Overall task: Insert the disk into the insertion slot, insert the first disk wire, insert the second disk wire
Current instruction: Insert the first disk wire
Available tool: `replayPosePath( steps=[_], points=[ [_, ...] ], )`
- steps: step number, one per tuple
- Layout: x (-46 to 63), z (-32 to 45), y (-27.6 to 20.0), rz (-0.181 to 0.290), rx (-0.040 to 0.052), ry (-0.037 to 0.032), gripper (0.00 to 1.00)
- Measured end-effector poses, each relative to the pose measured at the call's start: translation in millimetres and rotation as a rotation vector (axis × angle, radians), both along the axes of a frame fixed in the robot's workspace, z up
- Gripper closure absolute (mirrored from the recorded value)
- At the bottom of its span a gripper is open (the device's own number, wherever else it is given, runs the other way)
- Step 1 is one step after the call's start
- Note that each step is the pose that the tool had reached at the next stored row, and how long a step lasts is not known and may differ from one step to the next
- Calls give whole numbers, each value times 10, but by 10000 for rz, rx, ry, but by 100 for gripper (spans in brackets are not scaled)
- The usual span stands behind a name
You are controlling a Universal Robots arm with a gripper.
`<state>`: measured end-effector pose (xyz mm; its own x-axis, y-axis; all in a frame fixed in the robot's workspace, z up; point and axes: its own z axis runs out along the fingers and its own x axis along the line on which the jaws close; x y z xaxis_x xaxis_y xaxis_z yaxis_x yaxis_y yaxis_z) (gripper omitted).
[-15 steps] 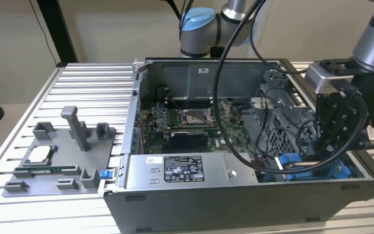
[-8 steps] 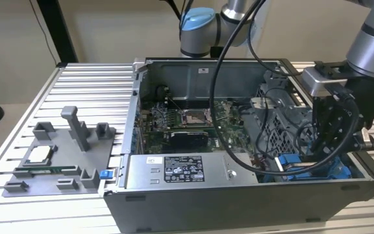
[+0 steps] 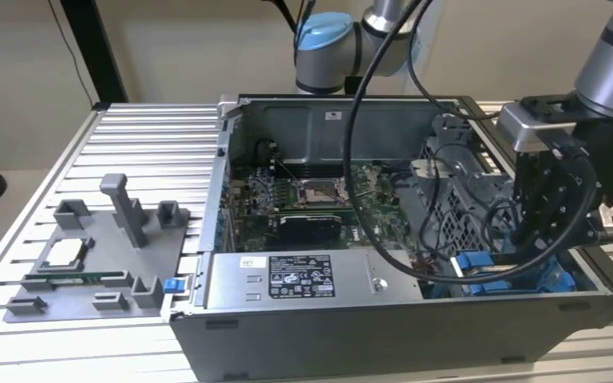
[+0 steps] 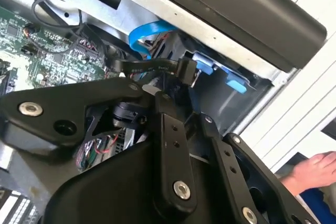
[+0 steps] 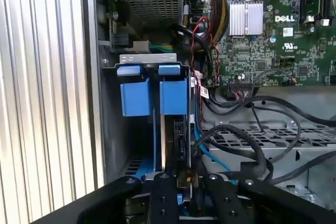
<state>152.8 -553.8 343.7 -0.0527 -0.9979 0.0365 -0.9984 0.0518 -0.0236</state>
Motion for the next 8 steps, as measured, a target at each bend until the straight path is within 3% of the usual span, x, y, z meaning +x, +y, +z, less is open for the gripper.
replayPosePath(
  steps=[6,8],
  points=[
    [0,247,1,1,2,0,0],
    [16,259,2,2,69,0,0]
  ],
)
